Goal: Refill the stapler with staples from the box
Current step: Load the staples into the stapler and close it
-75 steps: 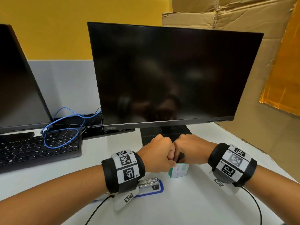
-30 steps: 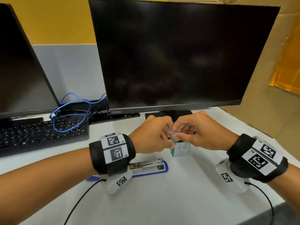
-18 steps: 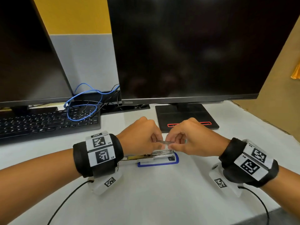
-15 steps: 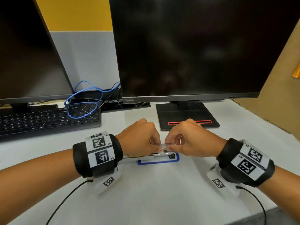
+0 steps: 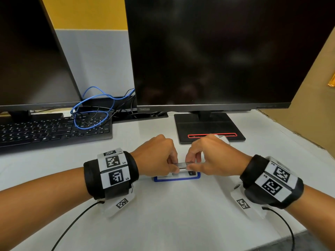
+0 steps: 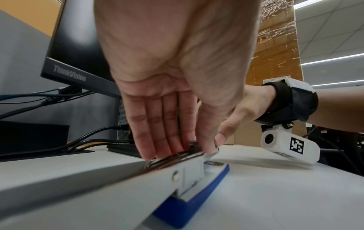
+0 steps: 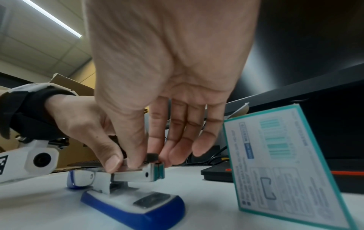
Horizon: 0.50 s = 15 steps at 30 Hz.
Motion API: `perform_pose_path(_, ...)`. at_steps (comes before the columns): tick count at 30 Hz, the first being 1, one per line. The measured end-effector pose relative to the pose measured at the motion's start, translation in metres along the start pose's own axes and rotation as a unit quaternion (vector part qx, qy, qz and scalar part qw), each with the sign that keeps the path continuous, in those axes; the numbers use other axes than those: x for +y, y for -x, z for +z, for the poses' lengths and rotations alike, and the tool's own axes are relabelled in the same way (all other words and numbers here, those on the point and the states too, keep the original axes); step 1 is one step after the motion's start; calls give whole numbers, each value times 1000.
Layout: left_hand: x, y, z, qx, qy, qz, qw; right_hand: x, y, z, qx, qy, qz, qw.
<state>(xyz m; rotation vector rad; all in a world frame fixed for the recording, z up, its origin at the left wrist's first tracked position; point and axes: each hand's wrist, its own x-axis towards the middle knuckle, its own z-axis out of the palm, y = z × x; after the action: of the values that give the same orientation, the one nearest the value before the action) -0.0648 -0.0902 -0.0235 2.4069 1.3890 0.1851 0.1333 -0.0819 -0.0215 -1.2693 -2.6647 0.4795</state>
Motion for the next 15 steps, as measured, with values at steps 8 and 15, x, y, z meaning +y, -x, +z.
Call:
perform_pose_path(8,2,2,1,-7,-8,-10,1000,-2,0,-2,-17,32,1,999)
perform_pose_path(15,0,7,-2,-15,-15,-20,1000,-4,0,-2,-20,30,-5,999)
